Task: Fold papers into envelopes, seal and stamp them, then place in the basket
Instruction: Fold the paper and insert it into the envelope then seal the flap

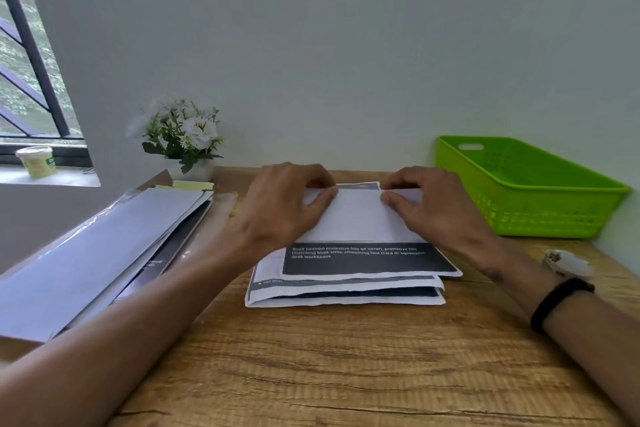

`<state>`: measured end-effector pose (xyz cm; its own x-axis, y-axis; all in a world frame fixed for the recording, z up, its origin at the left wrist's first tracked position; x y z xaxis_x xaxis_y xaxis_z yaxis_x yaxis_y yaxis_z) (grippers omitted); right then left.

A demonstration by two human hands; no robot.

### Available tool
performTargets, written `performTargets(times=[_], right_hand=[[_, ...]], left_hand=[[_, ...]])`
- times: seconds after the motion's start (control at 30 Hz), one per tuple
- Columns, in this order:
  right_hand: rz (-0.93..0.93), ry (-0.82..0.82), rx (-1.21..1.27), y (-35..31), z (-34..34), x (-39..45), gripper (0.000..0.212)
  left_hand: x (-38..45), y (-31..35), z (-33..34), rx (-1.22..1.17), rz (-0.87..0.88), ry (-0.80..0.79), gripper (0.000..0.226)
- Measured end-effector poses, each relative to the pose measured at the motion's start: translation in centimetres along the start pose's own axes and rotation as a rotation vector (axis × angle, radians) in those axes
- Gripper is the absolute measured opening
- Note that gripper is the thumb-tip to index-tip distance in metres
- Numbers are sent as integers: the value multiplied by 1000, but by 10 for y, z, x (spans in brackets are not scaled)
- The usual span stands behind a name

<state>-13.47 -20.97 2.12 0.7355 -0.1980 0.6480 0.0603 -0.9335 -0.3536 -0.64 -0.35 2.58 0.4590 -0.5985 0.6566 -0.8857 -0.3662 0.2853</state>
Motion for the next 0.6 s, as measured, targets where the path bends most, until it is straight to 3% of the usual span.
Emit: performTargets(times=[0.23,0.43,0.6], right_hand=[[-106,59,30,-17,6,-5,4],[-145,-12,-151,-29,8,-7,39],[-176,-13,-32,-34,7,-8,19]], left_hand=[[-3,18,5,43,142,-8,24],[-4,21,11,-31,194,-24,17],[-4,20,11,-31,210,-19,19]])
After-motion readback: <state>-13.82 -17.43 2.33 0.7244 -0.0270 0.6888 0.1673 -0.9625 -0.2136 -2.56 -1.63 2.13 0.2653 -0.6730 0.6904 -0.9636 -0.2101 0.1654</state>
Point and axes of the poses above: each hand's wrist, its own x-axis towards the middle knuckle, its own z-axis out of the palm, y = z × x, the point moved 2 cm from there along x, towards the middle knuckle, and after that the axes turned 3 degrees about -z, right-handed, at the moved point
